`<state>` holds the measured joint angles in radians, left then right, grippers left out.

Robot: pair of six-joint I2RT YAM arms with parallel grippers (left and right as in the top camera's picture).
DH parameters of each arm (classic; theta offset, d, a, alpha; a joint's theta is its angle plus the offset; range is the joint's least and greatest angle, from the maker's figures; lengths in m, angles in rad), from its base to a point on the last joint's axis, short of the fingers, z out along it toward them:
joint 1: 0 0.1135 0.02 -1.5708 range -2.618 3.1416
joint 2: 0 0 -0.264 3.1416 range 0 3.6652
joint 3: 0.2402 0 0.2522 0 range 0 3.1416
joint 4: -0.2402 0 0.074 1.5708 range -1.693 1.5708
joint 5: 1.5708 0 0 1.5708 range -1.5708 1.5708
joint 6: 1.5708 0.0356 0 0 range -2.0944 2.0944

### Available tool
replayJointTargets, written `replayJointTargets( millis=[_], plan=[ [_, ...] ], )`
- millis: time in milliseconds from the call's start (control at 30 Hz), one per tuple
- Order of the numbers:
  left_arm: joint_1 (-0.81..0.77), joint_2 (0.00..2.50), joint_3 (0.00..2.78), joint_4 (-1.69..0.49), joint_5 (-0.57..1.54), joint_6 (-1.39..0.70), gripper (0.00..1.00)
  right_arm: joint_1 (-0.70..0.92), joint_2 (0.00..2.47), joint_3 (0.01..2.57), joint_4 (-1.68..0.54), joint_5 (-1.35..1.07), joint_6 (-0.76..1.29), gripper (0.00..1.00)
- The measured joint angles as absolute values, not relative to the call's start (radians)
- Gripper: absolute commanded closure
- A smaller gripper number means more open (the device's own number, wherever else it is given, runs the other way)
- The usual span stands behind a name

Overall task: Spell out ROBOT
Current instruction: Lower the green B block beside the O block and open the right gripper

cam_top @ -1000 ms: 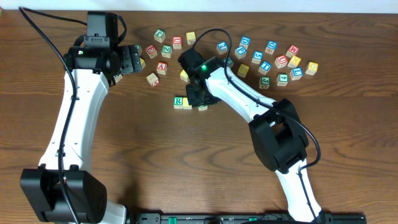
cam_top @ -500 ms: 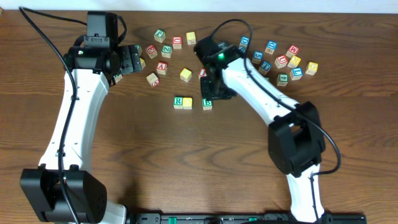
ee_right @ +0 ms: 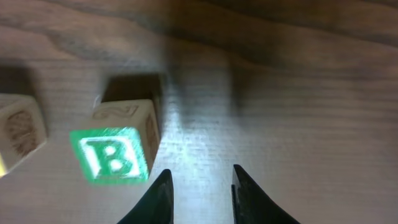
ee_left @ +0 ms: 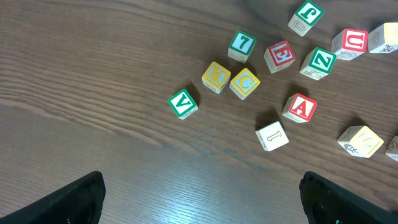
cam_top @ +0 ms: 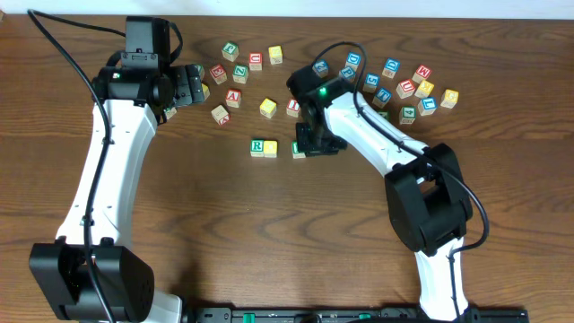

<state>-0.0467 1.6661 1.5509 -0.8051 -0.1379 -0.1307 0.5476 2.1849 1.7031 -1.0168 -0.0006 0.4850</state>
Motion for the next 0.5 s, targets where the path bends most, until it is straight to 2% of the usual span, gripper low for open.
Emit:
replayJointTargets(
  millis=[500],
  plan=[
    [-0.047, 1.666, 1.551, -0.805, -0.138, -0.131, 0.02, 0.548, 2.185, 1.61, -0.868, 0.0, 0.486, 0.73]
  ],
)
